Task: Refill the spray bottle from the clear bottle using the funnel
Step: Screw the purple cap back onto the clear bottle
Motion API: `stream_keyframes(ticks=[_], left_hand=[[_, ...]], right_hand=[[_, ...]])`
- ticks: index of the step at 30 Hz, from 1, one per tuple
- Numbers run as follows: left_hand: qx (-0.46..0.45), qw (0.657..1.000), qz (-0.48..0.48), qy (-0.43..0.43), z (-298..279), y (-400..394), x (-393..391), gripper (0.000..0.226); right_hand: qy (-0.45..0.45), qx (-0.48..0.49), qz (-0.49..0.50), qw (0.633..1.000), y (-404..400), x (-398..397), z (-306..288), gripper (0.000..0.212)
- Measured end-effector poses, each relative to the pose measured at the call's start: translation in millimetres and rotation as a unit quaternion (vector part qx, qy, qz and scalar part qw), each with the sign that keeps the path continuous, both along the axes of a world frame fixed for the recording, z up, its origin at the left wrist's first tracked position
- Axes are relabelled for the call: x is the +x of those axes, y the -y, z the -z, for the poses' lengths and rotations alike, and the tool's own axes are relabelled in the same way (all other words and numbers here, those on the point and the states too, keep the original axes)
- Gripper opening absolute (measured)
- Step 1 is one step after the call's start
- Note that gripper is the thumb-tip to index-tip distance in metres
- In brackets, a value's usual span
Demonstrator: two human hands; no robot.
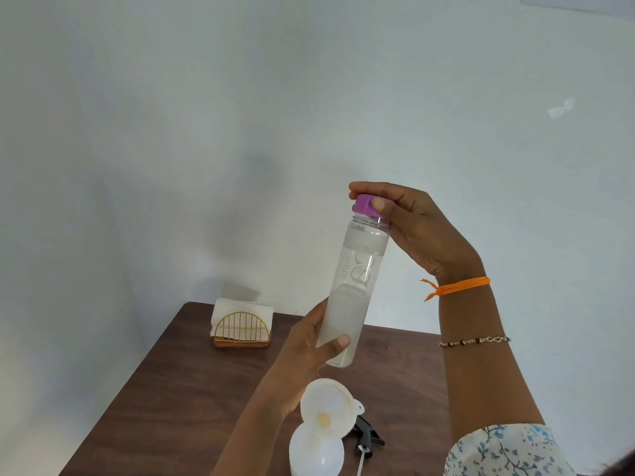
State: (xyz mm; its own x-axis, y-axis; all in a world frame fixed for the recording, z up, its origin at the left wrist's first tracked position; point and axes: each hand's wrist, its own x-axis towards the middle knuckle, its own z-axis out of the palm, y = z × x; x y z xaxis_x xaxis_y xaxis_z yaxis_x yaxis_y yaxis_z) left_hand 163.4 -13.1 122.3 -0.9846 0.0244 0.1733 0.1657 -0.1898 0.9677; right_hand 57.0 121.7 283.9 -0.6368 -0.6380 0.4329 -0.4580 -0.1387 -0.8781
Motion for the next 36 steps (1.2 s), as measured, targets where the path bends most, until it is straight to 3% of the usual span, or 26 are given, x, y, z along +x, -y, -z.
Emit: stream_keyframes(ticks=[4, 8, 12, 16, 19, 21, 23, 27, 32, 34, 36], left_hand=[[-0.043, 0.99, -0.128, -0.027, -2.2, -13.7, -4.1, 0.051], [-0.101, 0.962, -0.252, -0.017, -6.1, -28.6, -4.6, 0.06], [-0.081, 0.982, -0.168, -0.013, -3.7, -20.4, -3.2, 0.054], [0.021, 1.0, 0.019, -0.011, -5.2, -0.2, 0.2, 0.063], [0.084, 0.991, 0.109, -0.003, -7.7, 6.8, 5.6, 0.064], [0.075, 0.988, 0.137, 0.007, -7.7, 7.5, 7.9, 0.06], [0.045, 0.992, 0.117, 0.016, -4.7, 6.0, 5.6, 0.058], [-0.032, 0.999, -0.043, 0.004, 1.7, -3.3, -4.5, 0.051], [-0.141, 0.956, -0.258, 0.005, 5.3, -24.8, -11.2, 0.059], [-0.143, 0.956, -0.256, 0.004, 7.4, -25.4, -14.0, 0.061], [-0.117, 0.969, -0.219, 0.0, 7.5, -20.8, -15.5, 0.059]], right_hand=[[-0.036, 0.047, 0.169, 0.984, 14.7, 2.9, 1.8, 0.026], [-0.075, 0.077, 0.356, 0.928, 32.1, 12.1, 6.3, 0.031], [-0.101, 0.118, 0.336, 0.929, 29.0, 12.9, -0.8, 0.03], [-0.027, 0.043, 0.134, 0.99, 16.4, 7.0, -5.4, 0.021], [0.05, -0.026, -0.009, 0.998, 10.8, 0.5, 1.5, 0.024], [0.078, -0.057, -0.03, 0.995, 11.5, -3.2, 8.3, 0.021], [0.089, -0.068, 0.001, 0.994, 12.5, -4.9, 13.4, 0.017], [0.098, -0.049, 0.132, 0.985, 20.5, -8.4, 19.3, 0.009], [0.056, 0.025, 0.364, 0.93, 37.7, -9.5, 31.3, 0.013], [0.025, 0.079, 0.391, 0.917, 37.8, -3.0, 29.3, 0.027], [0.009, 0.122, 0.343, 0.931, 33.1, 3.7, 19.7, 0.038]])
